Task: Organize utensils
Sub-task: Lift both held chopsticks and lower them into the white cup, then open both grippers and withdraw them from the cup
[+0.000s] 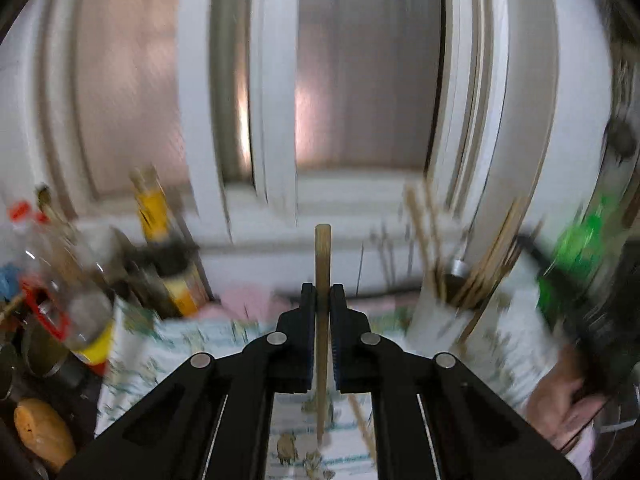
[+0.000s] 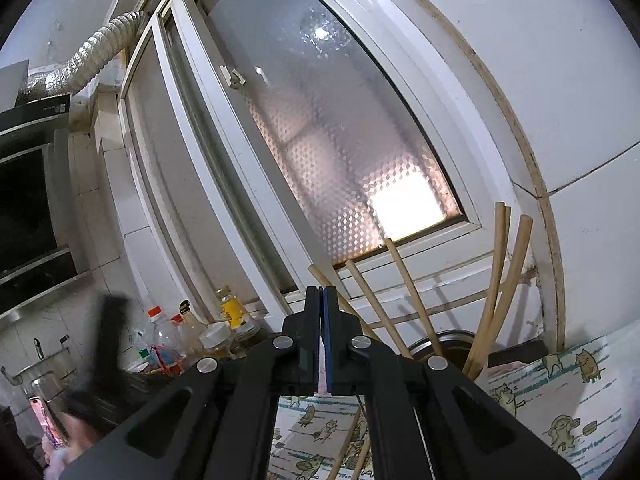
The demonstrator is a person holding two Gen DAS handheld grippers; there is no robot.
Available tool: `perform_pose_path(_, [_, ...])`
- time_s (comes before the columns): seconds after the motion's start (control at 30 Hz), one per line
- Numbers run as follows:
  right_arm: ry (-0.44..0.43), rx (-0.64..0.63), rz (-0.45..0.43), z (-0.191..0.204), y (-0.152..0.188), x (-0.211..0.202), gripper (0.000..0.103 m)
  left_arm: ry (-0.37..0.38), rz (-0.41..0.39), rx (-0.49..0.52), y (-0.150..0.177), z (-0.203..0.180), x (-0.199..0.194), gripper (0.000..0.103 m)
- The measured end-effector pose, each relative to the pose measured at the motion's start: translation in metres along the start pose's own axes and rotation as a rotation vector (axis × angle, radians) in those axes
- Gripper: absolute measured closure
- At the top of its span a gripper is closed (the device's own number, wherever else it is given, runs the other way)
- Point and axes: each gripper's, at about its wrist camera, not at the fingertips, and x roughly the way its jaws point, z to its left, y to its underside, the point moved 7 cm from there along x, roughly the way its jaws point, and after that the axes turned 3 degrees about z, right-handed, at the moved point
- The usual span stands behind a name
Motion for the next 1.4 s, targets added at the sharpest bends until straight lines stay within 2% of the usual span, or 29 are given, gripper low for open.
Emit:
perform_pose_path(0.1, [0.009,0.008,-0.026,-0.002,-0.002,-0.003,0.101,0.046,-0.098,-0.037,-0.026,-0.005,-0.025,0.097])
perform_pose_path(0.3, [0.060,-0.009,-0.113,-0.006,-0.012,-0.023,0.101,0.193,-0.298,-0.055,-0.055,-0.022,-0.061,0.097])
perform_pose_path(0.43, [0.055,0.016,-0.170,-0.014,-0.023,-0.038,0.101,0.278,-0.322,-0.066,-0.071,-0.037,-0.053,0.097])
perform_pose_path(0.57, [0.055,0.048,-0.173,-0.024,-0.026,-0.039,0.101,0.368,-0.341,-0.132,-0.081,-0.048,-0.036,0.097])
perform_pose_path(0.63, [0.058,0.049,-0.176,-0.027,-0.028,-0.038,0.101,0.349,-0.353,-0.145,-0.084,-0.052,-0.019,0.097])
perform_pose_path(0.67, [0.057,0.046,-0.171,-0.028,-0.029,-0.037,0.101,0.337,-0.350,-0.158,-0.085,-0.051,-0.010,0.097])
perform_pose_path(0.73, [0.066,0.037,-0.173,-0.030,-0.032,-0.035,0.101,0.371,-0.316,-0.176,-0.085,-0.053,0.011,0.097])
perform_pose_path(0.83, [0.082,0.031,-0.166,-0.034,-0.033,-0.027,0.101,0.352,-0.309,-0.197,-0.081,-0.052,0.032,0.097])
perform_pose_path(1.03, [0.142,0.004,-0.052,-0.045,-0.016,0.008,0.101,0.396,-0.218,-0.225,-0.054,-0.060,0.076,0.097])
perform_pose_path(1.1, [0.158,-0.015,-0.019,-0.047,-0.010,0.019,0.101,0.426,-0.198,-0.238,-0.040,-0.065,0.086,0.097])
perform_pose_path(1.23, [0.187,-0.039,0.046,-0.052,0.002,0.037,0.101,0.438,-0.165,-0.228,-0.016,-0.077,0.108,0.097])
perform_pose_path(1.4, [0.254,-0.101,0.113,-0.053,0.014,0.054,0.101,0.352,-0.167,-0.151,-0.006,-0.087,0.120,0.095])
